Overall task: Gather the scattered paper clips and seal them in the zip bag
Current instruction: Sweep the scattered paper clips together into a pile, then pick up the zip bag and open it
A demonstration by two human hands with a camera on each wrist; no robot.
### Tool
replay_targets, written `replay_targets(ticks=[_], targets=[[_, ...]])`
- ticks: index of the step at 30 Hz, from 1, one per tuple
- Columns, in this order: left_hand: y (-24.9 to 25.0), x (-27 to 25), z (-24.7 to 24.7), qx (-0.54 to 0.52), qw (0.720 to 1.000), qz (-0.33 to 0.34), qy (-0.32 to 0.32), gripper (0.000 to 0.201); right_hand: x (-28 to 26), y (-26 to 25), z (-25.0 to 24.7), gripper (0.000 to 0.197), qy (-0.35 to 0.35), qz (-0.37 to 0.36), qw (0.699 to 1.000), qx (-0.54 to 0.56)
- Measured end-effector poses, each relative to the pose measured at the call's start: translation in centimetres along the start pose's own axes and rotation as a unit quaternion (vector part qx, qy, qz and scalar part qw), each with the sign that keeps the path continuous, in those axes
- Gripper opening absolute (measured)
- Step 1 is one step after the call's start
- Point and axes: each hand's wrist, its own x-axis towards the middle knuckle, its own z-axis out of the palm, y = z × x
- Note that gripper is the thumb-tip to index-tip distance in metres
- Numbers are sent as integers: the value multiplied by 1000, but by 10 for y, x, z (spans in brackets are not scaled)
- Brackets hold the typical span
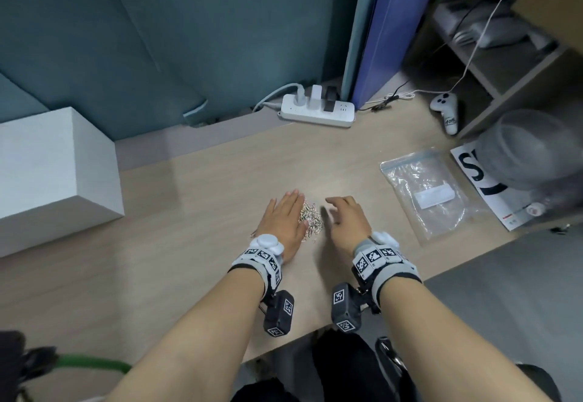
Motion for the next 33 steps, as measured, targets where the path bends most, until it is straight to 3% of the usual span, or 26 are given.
replay_targets(ticks=[4,7,13,15,18,22,25,28,33], targets=[[20,4,-27,14,1000,18,19,56,-6,14,-40,48,35,47,990,-128],[35,15,-37,7,999,9,30,46,4,37,-53,51,63,79,984,-146],[67,50,-44,7,998,-41,36,38,38,64,-73,90,-16,108,980,-169],[85,70,-44,6,998,-60,22,37,50,73,-82,85,-17,96,987,-125],[106,93,-42,-13,995,-99,11,35,65,79,-94,62,-1,25,998,-52],[133,117,-30,-20,986,-163,-17,31,83,87,-108,36,-67,20,997,17],[141,125,-21,-38,977,-203,-46,28,91,90,-109,48,-93,-2,993,-70],[146,127,-19,-74,966,-244,-32,26,95,87,-107,63,-107,-46,981,-157],[149,126,-23,-126,955,-265,-33,34,96,81,-100,42,-117,-142,966,-180]])
